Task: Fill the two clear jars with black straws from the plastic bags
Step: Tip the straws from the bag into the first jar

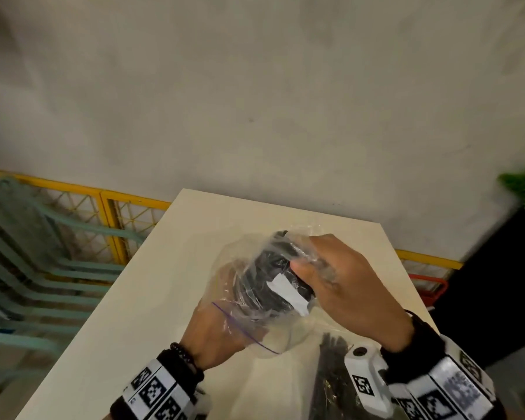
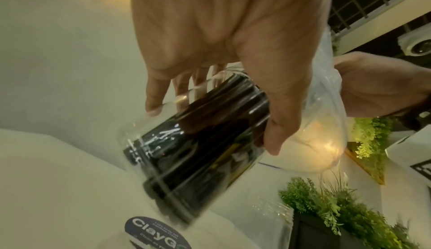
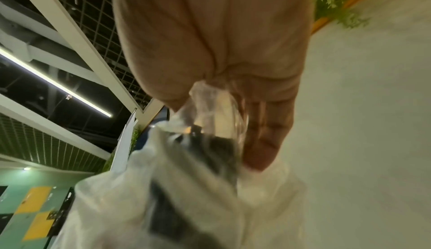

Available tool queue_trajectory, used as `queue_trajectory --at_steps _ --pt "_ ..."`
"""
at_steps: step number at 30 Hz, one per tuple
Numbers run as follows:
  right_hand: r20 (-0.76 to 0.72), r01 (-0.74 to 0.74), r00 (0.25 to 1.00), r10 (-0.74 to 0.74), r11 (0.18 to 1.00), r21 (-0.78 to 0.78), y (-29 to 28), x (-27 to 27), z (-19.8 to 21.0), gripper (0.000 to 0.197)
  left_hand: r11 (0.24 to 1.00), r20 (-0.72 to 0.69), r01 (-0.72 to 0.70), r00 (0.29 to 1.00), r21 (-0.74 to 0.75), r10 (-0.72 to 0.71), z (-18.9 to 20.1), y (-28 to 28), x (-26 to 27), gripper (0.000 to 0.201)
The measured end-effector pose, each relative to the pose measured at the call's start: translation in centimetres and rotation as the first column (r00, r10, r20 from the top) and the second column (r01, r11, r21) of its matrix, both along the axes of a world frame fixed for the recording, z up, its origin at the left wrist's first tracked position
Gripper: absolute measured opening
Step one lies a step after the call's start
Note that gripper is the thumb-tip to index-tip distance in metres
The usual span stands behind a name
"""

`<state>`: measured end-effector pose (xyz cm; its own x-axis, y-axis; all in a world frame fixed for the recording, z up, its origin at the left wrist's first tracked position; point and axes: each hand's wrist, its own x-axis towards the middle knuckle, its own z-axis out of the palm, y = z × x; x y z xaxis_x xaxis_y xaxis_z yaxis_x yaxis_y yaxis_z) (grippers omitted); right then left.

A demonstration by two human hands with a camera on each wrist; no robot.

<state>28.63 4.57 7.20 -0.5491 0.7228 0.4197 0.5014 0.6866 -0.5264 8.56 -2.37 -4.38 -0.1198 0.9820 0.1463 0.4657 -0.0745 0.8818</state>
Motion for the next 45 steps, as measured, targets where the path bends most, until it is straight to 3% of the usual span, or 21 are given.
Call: queue_trajectory --at_steps 2,7,9,10,12,15,18,22,24,26,30,34,41,45 --pt "0.011 -0.017 1.0 0.017 0.999 0.046 -0.1 -0.1 -0.4 0.038 0.998 -0.018 -0.028 0.999 0.061 0.03 0.0 0.0 0.2 0.051" --pt "0.158 -0.075 0.984 0.077 0.997 -0.021 -0.2 -1.2 -1.2 0.048 0.996 0.274 0.072 0.958 0.06 -0.086 0.6 0.2 1.2 0.092" --pt "0.244 -0.094 0.964 0.107 0.993 -0.065 0.0 -1.5 -0.9 0.05 0.994 0.257 0.112 0.961 -0.014 -0.105 -0.2 0.6 1.1 0.102" --pt "0.213 -0.094 0.972 0.104 0.994 -0.059 0.1 -1.4 -0.7 0.05 0.991 0.248 0.126 0.962 -0.042 -0.112 -0.7 0.8 1.0 0.102" --pt "0.104 -0.069 0.992 0.072 0.997 -0.028 0.4 -1.3 0.0 0.05 0.992 0.223 0.085 0.973 -0.088 -0.064 -1.5 1.4 0.7 0.083" --pt "0.186 -0.102 0.977 0.106 0.994 -0.032 0.3 -1.1 0.9 0.049 0.99 0.189 0.089 0.98 -0.11 -0.067 -1.3 1.7 1.2 0.063" --pt "-0.119 0.065 0.992 -0.048 0.988 0.142 1.0 0.3 2.4 0.039 0.998 0.118 -0.039 0.992 0.045 0.034 -0.8 2.6 1.3 0.079" --pt "-0.423 0.385 0.863 -0.277 0.902 0.196 2.3 4.6 4.9 0.036 0.995 0.086 -0.075 0.994 0.059 0.07 -1.2 4.2 0.6 0.095" --pt "-0.522 0.465 0.785 -0.335 0.875 0.137 2.7 7.5 4.9 0.041 0.995 0.081 -0.079 0.994 0.064 0.073 -1.9 5.5 0.3 0.093" --pt "-0.53 0.505 0.742 -0.411 0.862 0.038 2.5 9.9 4.0 0.048 0.992 0.087 -0.109 0.991 0.058 0.104 -2.6 7.2 0.2 0.09" --pt "-0.426 0.498 0.749 -0.507 0.855 -0.142 0.8 13.1 -0.4 0.051 0.979 0.09 -0.201 0.976 0.027 0.198 -3.0 10.1 1.2 0.107" --pt "-0.376 0.46 0.699 -0.608 0.785 -0.414 -1.0 13.2 -5.4 0.032 0.982 0.11 -0.189 0.975 -0.029 0.191 -3.8 13.2 2.4 0.104" --pt "-0.25 0.267 0.722 -0.645 0.593 -0.76 -2.6 9.5 -9.0 0.033 0.975 -0.039 -0.161 0.987 -0.155 0.157 -5.9 15.4 2.7 0.096" --pt "-0.203 0.192 0.821 -0.533 0.594 -0.781 -1.8 7.4 -9.9 0.034 0.963 -0.1 -0.068 0.994 -0.262 0.043 -4.4 12.8 0.4 0.099"
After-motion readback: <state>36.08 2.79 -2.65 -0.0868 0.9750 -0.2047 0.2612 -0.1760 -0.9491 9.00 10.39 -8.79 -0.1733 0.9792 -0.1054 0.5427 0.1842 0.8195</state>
